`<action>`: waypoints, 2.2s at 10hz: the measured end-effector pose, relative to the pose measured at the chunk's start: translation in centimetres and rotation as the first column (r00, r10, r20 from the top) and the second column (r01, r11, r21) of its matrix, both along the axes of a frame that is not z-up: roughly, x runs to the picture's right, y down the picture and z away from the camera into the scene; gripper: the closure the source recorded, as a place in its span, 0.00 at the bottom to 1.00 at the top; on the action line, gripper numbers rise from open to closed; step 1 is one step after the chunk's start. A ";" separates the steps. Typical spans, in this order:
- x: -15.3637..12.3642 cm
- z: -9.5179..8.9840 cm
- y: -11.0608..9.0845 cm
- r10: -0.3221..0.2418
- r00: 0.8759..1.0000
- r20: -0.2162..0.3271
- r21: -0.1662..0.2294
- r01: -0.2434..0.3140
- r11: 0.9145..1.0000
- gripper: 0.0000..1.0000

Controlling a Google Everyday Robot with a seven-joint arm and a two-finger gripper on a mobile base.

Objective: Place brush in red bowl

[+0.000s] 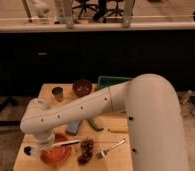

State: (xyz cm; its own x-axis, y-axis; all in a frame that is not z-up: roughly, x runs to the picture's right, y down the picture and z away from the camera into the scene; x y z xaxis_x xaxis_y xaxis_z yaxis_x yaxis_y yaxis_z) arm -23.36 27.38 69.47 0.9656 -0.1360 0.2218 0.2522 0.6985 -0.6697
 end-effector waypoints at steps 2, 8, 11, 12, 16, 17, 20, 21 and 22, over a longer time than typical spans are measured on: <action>-0.5 0.5 0.4 -0.015 1.000 -0.009 -0.011 0.015 1.000 1.00; -0.3 1.6 0.8 -0.027 0.999 -0.029 -0.030 0.026 0.999 0.99; -0.4 1.6 0.8 -0.027 0.999 -0.028 -0.031 0.026 0.999 0.74; -0.4 1.6 0.8 -0.027 0.999 -0.028 -0.032 0.026 0.999 0.64; -0.4 1.6 0.8 -0.027 0.999 -0.028 -0.032 0.026 0.999 0.25; -0.4 1.6 0.8 -0.027 0.999 -0.028 -0.032 0.026 0.999 0.20; -0.4 1.6 0.8 -0.027 0.999 -0.028 -0.032 0.026 0.999 0.20; -0.4 1.6 0.9 -0.027 0.999 -0.028 -0.032 0.026 0.999 0.20; -0.3 1.6 0.9 -0.028 0.999 -0.029 -0.033 0.027 0.999 0.20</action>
State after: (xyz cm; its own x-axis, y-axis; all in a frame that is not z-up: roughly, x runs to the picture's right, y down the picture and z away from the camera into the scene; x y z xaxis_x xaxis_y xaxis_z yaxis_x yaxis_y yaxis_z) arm -23.70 28.28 71.07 0.9678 -0.1553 0.1983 0.2507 0.6692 -0.6995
